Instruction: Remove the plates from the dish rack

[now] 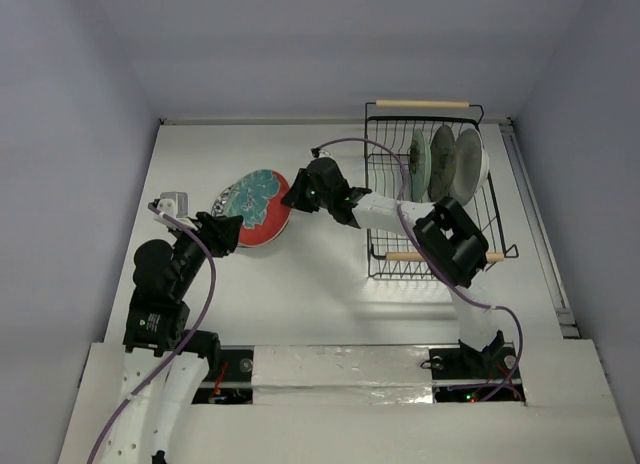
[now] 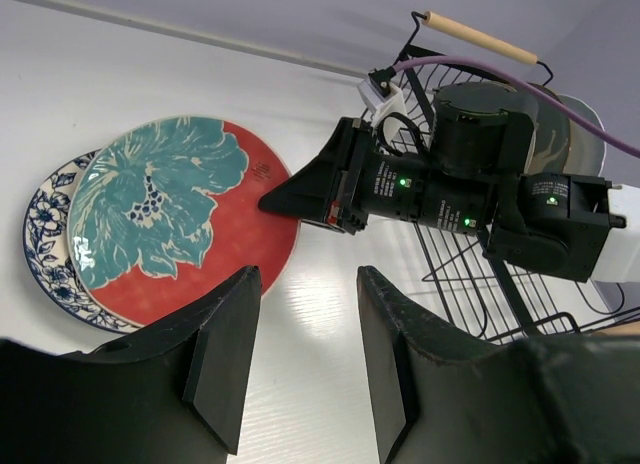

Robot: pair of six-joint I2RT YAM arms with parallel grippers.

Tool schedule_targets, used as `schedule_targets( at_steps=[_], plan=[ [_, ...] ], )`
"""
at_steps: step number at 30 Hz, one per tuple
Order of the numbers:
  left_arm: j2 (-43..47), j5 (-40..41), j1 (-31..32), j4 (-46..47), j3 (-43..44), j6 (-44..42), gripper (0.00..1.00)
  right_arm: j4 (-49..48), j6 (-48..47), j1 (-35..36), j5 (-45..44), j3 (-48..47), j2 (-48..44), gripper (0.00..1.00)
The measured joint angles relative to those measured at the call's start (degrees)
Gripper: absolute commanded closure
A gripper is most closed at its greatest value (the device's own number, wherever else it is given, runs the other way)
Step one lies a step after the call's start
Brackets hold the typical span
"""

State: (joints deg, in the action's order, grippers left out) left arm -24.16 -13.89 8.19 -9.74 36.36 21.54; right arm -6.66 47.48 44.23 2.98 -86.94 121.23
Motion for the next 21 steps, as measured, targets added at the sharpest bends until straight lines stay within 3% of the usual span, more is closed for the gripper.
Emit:
schedule_targets(
  at_steps=[4, 9, 16, 21],
  plan=[
    [0.0, 0.0, 0.0, 0.0, 0.0, 0.0, 0.6, -2.49, 0.85, 0.02, 0.39, 0.17, -0.02, 0.46],
    [0.0, 0.0, 0.0, 0.0, 0.0, 0.0, 0.6, -3.67, 0.09, 0.15, 0.28, 0.92, -0.13, 0.27],
    [0.02, -0.02, 0.0, 0.0, 0.0, 0.02, 0.6, -0.02, -3.32, 0.63, -3.17, 1.86, -1.46, 0.18],
    [0.02, -0.04, 0.0, 0.02, 0.0, 0.07, 0.6, 2.32, -5.95, 1.09, -5.27, 2.4, -3.54, 0.18]
  ],
)
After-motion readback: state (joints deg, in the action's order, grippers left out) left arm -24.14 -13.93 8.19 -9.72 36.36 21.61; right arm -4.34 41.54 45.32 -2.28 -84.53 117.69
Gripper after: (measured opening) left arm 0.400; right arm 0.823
